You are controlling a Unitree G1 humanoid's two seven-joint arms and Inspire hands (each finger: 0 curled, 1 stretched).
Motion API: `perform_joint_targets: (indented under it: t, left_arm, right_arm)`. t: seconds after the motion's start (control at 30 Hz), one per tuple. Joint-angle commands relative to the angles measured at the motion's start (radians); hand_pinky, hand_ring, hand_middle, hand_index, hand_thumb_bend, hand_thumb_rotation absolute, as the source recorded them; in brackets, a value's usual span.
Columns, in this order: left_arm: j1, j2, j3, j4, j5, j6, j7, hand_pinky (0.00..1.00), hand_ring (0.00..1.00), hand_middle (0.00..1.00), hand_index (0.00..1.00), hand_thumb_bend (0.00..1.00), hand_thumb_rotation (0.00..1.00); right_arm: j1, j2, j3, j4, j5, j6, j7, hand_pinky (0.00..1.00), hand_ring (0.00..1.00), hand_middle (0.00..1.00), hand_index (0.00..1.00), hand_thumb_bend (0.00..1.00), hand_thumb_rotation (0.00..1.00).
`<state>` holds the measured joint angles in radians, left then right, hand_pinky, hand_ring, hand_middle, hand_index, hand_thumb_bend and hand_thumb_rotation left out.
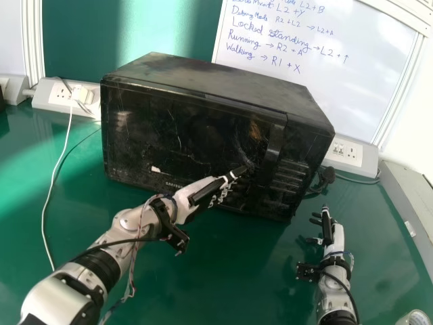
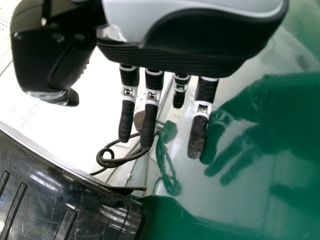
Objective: Open the door of oven
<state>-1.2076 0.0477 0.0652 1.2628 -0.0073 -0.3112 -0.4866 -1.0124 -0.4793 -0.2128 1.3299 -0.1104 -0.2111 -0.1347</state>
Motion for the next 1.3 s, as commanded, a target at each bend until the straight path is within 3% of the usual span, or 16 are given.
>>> perform_joint_targets:
  t: [0.0,0.17,0.3,0.43,0.6,0.77,0.97,1.27]
  left_arm:
    - [-0.036,-0.007,0.011,0.011,-0.006,0.014,-0.007,0.89,0.98,1.0,0.96,1.0,0.98]
    - [-0.054,-0.007,0.009,0.023,0.002,0.04,0.017,0.93,0.99,1.0,0.97,1.0,0.98]
    - [-0.061,-0.011,0.018,0.033,-0.003,0.058,0.052,0.94,0.97,0.99,0.96,1.0,0.97]
    - [-0.069,-0.015,0.031,0.039,-0.012,0.073,0.072,0.97,0.95,0.98,0.95,1.0,0.95]
    - [-0.088,-0.022,0.041,0.046,-0.01,0.085,0.066,0.88,0.95,0.98,0.97,1.0,0.97]
    - [-0.106,-0.036,0.043,0.05,-0.01,0.101,0.064,0.89,0.97,1.0,0.98,1.0,0.97]
    - [-0.117,-0.053,0.055,0.051,-0.02,0.107,0.056,0.87,0.96,0.99,0.96,1.0,0.96]
    - [-0.132,-0.07,0.053,0.053,-0.01,0.102,0.065,0.85,0.97,1.0,0.95,1.0,0.96]
  right_arm:
    - [0.006,0.005,0.002,0.007,0.0,0.001,-0.006,0.4,0.52,0.65,0.65,0.64,0.99]
    - [0.006,0.008,-0.006,0.008,0.008,0.001,-0.002,0.4,0.52,0.65,0.64,0.62,0.95]
    - [0.004,0.009,-0.007,0.008,0.008,0.006,-0.003,0.39,0.51,0.65,0.65,0.65,0.95]
    - [0.004,0.009,-0.004,0.007,0.004,0.001,-0.006,0.39,0.51,0.64,0.65,0.62,0.96]
    - [0.006,0.008,-0.002,0.007,0.002,-0.002,-0.001,0.4,0.52,0.66,0.65,0.65,0.98]
    - [0.006,0.01,0.0,0.008,-0.001,0.0,-0.011,0.39,0.52,0.65,0.66,0.61,0.96]
    - [0.005,0.015,-0.009,0.008,0.009,0.001,-0.012,0.4,0.51,0.65,0.65,0.65,0.97]
    - [0.004,0.017,-0.013,0.007,0.012,-0.003,-0.002,0.4,0.52,0.65,0.66,0.62,0.96]
